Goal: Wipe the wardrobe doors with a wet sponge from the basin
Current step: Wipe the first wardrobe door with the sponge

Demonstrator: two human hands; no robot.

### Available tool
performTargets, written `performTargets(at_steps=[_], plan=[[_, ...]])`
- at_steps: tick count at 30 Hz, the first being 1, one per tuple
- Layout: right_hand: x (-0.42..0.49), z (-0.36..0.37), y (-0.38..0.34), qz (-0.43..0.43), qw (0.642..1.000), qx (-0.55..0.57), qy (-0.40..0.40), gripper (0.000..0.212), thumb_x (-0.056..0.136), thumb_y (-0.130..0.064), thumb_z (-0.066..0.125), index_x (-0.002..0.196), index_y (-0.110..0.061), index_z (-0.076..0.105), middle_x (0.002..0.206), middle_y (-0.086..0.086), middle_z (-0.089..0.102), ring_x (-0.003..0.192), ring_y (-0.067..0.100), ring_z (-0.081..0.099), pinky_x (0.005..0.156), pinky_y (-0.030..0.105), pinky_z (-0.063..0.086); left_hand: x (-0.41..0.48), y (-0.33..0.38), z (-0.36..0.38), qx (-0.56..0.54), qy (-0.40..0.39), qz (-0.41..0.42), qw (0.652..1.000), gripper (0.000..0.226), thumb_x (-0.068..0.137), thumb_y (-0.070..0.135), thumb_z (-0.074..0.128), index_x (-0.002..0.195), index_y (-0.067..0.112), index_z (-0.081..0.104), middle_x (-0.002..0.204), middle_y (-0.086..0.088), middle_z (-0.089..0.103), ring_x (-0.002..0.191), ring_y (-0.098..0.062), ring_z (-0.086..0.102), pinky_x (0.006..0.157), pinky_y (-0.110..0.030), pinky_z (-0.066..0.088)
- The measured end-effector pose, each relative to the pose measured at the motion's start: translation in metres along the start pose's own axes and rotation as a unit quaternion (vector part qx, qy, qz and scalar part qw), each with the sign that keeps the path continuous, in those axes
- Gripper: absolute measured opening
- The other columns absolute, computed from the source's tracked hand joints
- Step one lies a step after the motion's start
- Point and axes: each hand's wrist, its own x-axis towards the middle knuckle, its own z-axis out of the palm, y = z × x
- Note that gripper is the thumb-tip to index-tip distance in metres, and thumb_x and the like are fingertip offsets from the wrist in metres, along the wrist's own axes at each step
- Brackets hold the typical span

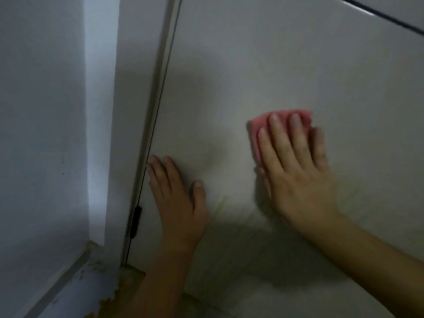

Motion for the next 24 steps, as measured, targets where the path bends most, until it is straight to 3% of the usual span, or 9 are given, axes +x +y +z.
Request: performTargets(at_steps=[5, 7, 10, 12, 17, 19, 21, 23, 24], plan=[[-0.077, 0.013, 0.002, -0.157, 0.984, -0.016, -0.086, 0.078, 0.091, -0.023, 0.048, 0.162, -0.012, 0.019, 0.17, 0.008, 0.009, 0.158, 0.027, 0.004, 0.127, 0.046, 0.0, -0.002, 0.019, 0.005, 0.045, -0.007, 0.054, 0.997, 0.078, 0.099, 0.047, 0.043, 0.163, 0.028, 0.004, 0.17, -0.016, -0.013, 0.156, -0.034, -0.018, 0.121, -0.068, 0.003], [-0.062, 0.001, 0.022, -0.115, 0.992, -0.009, -0.053, 0.075, 0.092, -0.023, 0.046, 0.162, -0.013, 0.021, 0.168, 0.008, 0.014, 0.158, 0.027, 0.005, 0.127, 0.047, 0.0, -0.006, 0.031, 0.011, 0.057, -0.013, 0.066, 0.996, 0.078, 0.098, 0.048, 0.043, 0.163, 0.029, 0.002, 0.169, -0.018, -0.013, 0.156, -0.037, -0.017, 0.119, -0.071, 0.002], [-0.032, -0.017, 0.05, 0.031, 0.999, -0.025, 0.005, 0.069, 0.098, -0.022, 0.049, 0.161, -0.011, 0.023, 0.167, 0.014, 0.011, 0.157, 0.033, 0.001, 0.125, 0.054, -0.005, -0.013, 0.046, 0.019, 0.079, -0.027, 0.104, 0.991, 0.077, 0.098, 0.047, 0.042, 0.163, 0.027, 0.006, 0.169, -0.022, -0.011, 0.155, -0.041, -0.014, 0.117, -0.074, 0.003], [-0.039, -0.015, 0.048, 0.056, 0.998, -0.017, 0.014, 0.068, 0.098, -0.023, 0.048, 0.161, -0.012, 0.024, 0.167, 0.015, 0.009, 0.156, 0.035, 0.0, 0.124, 0.056, -0.005, -0.019, 0.054, 0.025, 0.095, -0.036, 0.136, 0.986, 0.077, 0.098, 0.047, 0.043, 0.163, 0.026, 0.007, 0.168, -0.023, -0.011, 0.155, -0.043, -0.013, 0.116, -0.075, 0.003], [-0.105, 0.0, 0.036, -0.113, 0.991, -0.015, -0.074, 0.069, 0.095, -0.027, 0.043, 0.161, -0.017, 0.027, 0.167, 0.007, 0.02, 0.158, 0.027, 0.009, 0.127, 0.047, -0.002, -0.026, 0.058, 0.031, 0.114, -0.037, 0.147, 0.982, 0.083, 0.098, 0.046, 0.05, 0.163, 0.024, 0.005, 0.168, -0.025, -0.01, 0.155, -0.044, -0.013, 0.116, -0.076, 0.006], [-0.098, -0.01, 0.054, -0.071, 0.996, -0.014, -0.047, 0.068, 0.096, -0.027, 0.04, 0.161, -0.017, 0.024, 0.166, 0.007, 0.02, 0.158, 0.027, 0.007, 0.127, 0.047, -0.004, -0.025, 0.056, 0.029, 0.119, -0.039, 0.153, 0.98, 0.085, 0.097, 0.045, 0.053, 0.163, 0.024, 0.004, 0.168, -0.025, -0.009, 0.155, -0.044, -0.013, 0.116, -0.075, 0.005], [-0.083, -0.021, 0.073, 0.037, 0.999, -0.025, -0.003, 0.069, 0.096, -0.025, 0.043, 0.161, -0.014, 0.023, 0.166, 0.012, 0.015, 0.158, 0.03, 0.002, 0.125, 0.05, -0.007, -0.027, 0.058, 0.029, 0.115, -0.041, 0.148, 0.981, 0.083, 0.097, 0.047, 0.05, 0.163, 0.023, 0.005, 0.168, -0.025, -0.009, 0.155, -0.043, -0.014, 0.117, -0.074, 0.003], [-0.079, -0.022, 0.078, 0.134, 0.991, -0.002, 0.024, 0.073, 0.091, -0.021, 0.049, 0.159, -0.007, 0.026, 0.166, 0.018, 0.012, 0.156, 0.039, 0.005, 0.125, 0.052, -0.008, -0.029, 0.065, 0.031, 0.114, -0.039, 0.149, 0.981, 0.082, 0.097, 0.046, 0.047, 0.163, 0.022, 0.006, 0.168, -0.025, -0.01, 0.155, -0.042, -0.014, 0.117, -0.074, 0.002], [-0.084, -0.019, 0.074, 0.142, 0.989, 0.015, 0.023, 0.077, 0.086, -0.02, 0.052, 0.158, -0.004, 0.027, 0.166, 0.021, 0.014, 0.154, 0.042, 0.008, 0.125, 0.051, -0.008, -0.03, 0.07, 0.033, 0.115, -0.039, 0.155, 0.98, 0.081, 0.097, 0.045, 0.046, 0.163, 0.023, 0.005, 0.168, -0.024, -0.01, 0.155, -0.043, -0.014, 0.117, -0.075, 0.002]])
